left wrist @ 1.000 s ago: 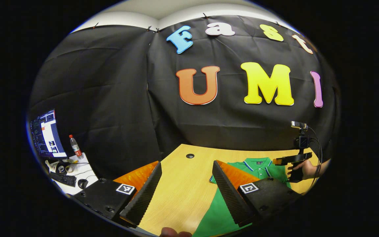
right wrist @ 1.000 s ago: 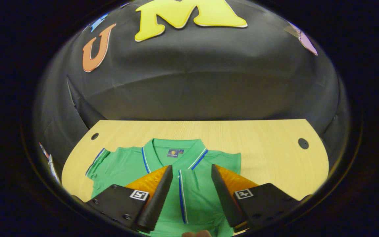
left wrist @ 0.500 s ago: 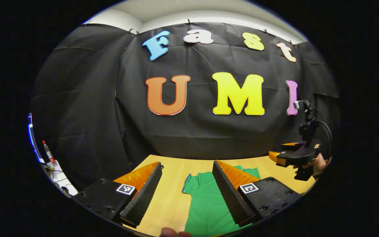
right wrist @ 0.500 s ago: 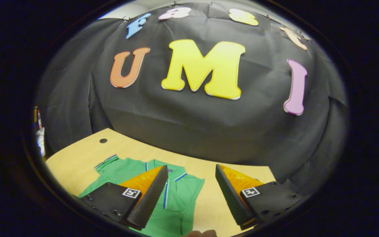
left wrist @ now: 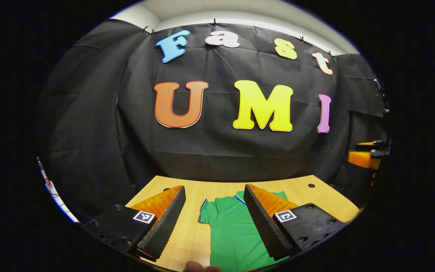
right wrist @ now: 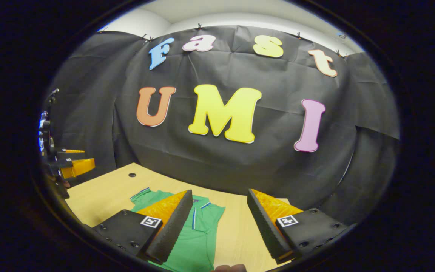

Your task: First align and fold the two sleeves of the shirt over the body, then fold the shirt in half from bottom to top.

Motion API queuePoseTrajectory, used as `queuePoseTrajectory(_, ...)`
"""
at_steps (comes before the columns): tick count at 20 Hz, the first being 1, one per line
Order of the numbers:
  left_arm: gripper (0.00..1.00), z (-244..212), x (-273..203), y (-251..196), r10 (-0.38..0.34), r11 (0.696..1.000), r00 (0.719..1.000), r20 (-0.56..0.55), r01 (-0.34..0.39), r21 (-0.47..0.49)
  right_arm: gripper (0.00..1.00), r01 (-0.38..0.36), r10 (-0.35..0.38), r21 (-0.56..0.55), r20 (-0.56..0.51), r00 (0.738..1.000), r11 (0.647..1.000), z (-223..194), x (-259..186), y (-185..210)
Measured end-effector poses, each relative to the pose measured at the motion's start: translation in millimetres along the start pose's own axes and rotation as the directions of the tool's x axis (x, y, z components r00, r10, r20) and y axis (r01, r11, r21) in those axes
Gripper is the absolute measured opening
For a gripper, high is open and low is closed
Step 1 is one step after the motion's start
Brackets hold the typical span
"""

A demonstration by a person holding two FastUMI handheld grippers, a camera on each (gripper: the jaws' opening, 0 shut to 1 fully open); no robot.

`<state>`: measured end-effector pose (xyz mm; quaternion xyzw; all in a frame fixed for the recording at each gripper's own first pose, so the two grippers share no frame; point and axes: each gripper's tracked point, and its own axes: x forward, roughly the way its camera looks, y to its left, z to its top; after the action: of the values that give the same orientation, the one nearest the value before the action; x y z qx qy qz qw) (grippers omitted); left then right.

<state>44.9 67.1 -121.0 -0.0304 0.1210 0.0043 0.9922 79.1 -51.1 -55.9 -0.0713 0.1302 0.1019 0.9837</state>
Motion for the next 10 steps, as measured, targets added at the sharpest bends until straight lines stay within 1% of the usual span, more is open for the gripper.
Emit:
queuePoseTrajectory(1,0.99,-2.5,5.5,5.4,-0.002,1.0,1.0,-0.006,0.002,-0.002,0.95,0.015,-0.015,-0.002,0.007,1.0,1.0,4.3,-7.7,-3.0)
queuePoseTrajectory(4,1.0,-15.1,19.8,9.5,-0.024,1.0,0.999,-0.034,0.023,-0.005,0.95,0.054,-0.053,-0.019,0.031,0.998,0.998,14.6,-28.1,-7.7)
queuePoseTrajectory(5,1.0,-19.3,25.6,9.0,-0.033,0.999,0.999,-0.037,0.033,-0.003,0.92,0.063,-0.062,-0.022,0.031,0.998,0.998,15.0,-32.7,-9.4)
queuePoseTrajectory(7,0.99,-24.5,39.2,10.6,-0.055,0.998,0.998,-0.044,0.055,0.005,0.95,0.077,-0.076,-0.01,0.026,0.997,0.997,13.8,-40.5,-7.5)
queuePoseTrajectory(10,0.99,-39.4,63.9,22.7,-0.053,0.999,0.996,-0.069,0.054,0.004,0.94,0.105,-0.105,-0.004,0.027,0.994,0.994,13.6,-49.3,-7.1)
